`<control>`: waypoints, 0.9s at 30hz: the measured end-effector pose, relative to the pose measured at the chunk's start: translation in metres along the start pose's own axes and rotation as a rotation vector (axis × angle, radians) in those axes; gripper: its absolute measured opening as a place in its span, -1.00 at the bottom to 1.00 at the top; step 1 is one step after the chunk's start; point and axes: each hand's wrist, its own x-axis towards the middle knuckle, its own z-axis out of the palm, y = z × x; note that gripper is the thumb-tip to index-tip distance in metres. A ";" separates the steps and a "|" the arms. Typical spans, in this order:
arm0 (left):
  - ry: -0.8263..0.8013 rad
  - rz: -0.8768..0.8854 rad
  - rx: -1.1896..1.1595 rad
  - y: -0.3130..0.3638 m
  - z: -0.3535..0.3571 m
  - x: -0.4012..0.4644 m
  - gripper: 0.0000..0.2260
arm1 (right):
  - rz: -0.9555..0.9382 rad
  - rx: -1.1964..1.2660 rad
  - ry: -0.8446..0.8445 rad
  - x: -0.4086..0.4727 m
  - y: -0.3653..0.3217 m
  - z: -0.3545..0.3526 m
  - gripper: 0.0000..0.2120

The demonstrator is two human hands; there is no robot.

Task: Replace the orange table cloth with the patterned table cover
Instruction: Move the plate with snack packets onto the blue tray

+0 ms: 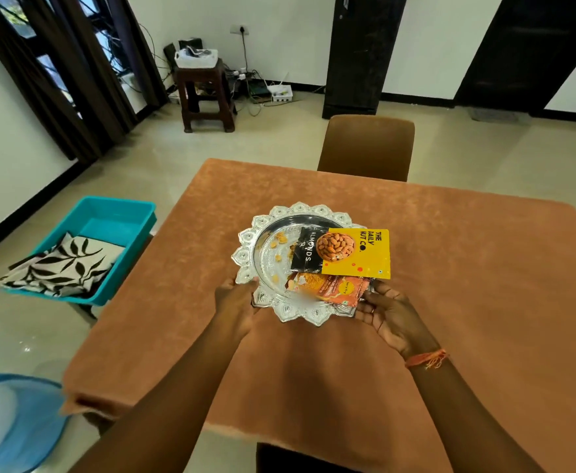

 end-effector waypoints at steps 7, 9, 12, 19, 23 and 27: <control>0.016 -0.031 -0.054 0.010 -0.069 -0.030 -0.65 | 0.046 -0.031 0.011 -0.029 0.026 0.052 -0.82; 0.025 -0.024 -0.066 0.022 -0.096 -0.040 -0.65 | 0.057 -0.045 -0.026 -0.045 0.040 0.079 -0.82; 0.022 -0.008 -0.093 0.039 -0.134 -0.047 -0.67 | 0.057 -0.111 0.044 -0.049 0.054 0.117 -0.72; -0.016 -0.003 -0.150 0.089 -0.250 -0.051 -0.64 | 0.076 -0.064 0.172 -0.049 0.101 0.231 -0.62; 0.013 0.009 -0.163 0.120 -0.303 -0.046 -0.64 | 0.050 0.090 0.129 -0.047 0.128 0.298 -0.70; 0.046 0.018 -0.187 0.149 -0.347 -0.028 -0.62 | 0.033 0.133 0.113 -0.036 0.146 0.352 -0.68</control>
